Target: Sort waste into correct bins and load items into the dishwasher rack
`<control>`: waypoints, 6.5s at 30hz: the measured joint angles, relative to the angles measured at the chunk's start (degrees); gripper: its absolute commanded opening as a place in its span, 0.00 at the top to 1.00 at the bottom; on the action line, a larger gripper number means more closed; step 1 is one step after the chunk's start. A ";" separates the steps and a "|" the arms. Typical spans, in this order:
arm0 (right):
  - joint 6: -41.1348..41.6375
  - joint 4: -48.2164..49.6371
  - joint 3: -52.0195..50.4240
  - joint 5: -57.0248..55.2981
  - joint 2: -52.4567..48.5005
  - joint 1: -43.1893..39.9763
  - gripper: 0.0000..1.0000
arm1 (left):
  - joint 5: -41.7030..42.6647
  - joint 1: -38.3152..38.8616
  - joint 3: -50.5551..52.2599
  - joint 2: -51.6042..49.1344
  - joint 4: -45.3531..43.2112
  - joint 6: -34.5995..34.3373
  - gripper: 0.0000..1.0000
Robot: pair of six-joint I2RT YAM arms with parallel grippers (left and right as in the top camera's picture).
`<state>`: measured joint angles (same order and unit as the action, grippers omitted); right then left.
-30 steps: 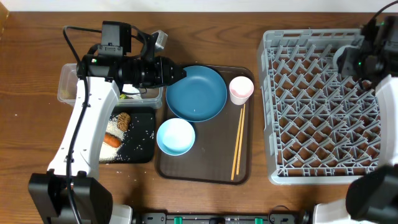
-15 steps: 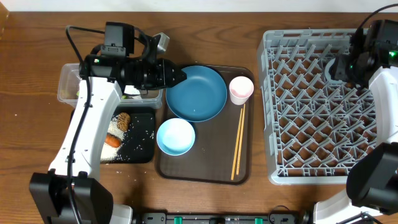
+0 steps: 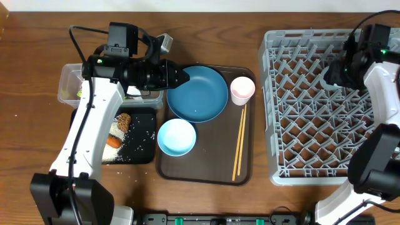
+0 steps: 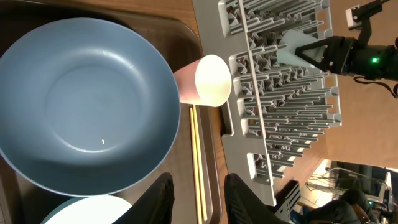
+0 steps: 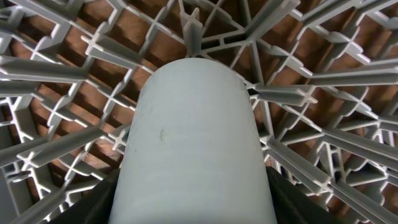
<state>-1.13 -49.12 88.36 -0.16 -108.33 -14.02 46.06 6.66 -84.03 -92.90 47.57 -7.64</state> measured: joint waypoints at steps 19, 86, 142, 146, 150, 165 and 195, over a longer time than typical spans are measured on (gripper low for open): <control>-0.83 -4.72 6.10 0.24 -0.74 0.00 0.14 | -0.09 0.00 0.00 0.00 0.02 0.00 0.71; -1.81 13.46 -6.34 -1.11 2.71 -0.92 0.80 | -35.76 22.69 0.02 -11.89 -12.66 -4.57 0.48; -1.84 2.89 -4.96 10.14 18.62 -0.96 0.23 | -35.78 26.14 0.02 -16.87 -22.25 -4.59 0.48; -1.84 2.71 -4.96 10.27 18.14 -0.96 0.24 | -35.78 26.67 0.02 -17.05 -22.58 -4.59 0.48; -1.84 2.29 -5.22 10.27 17.31 -0.96 0.24 | -35.78 27.82 0.02 -18.38 -23.71 -4.59 0.48; -1.84 2.12 -5.33 10.27 16.87 -0.96 0.24 | -35.78 28.33 0.02 -21.62 -25.49 -4.63 0.55; -1.84 1.66 -5.33 10.29 16.87 -0.96 0.22 | -35.34 26.12 0.02 -18.82 -23.39 -5.22 0.94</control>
<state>-2.96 -47.46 83.02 10.13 -91.46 -14.98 10.72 32.77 -84.01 -111.72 24.18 -12.86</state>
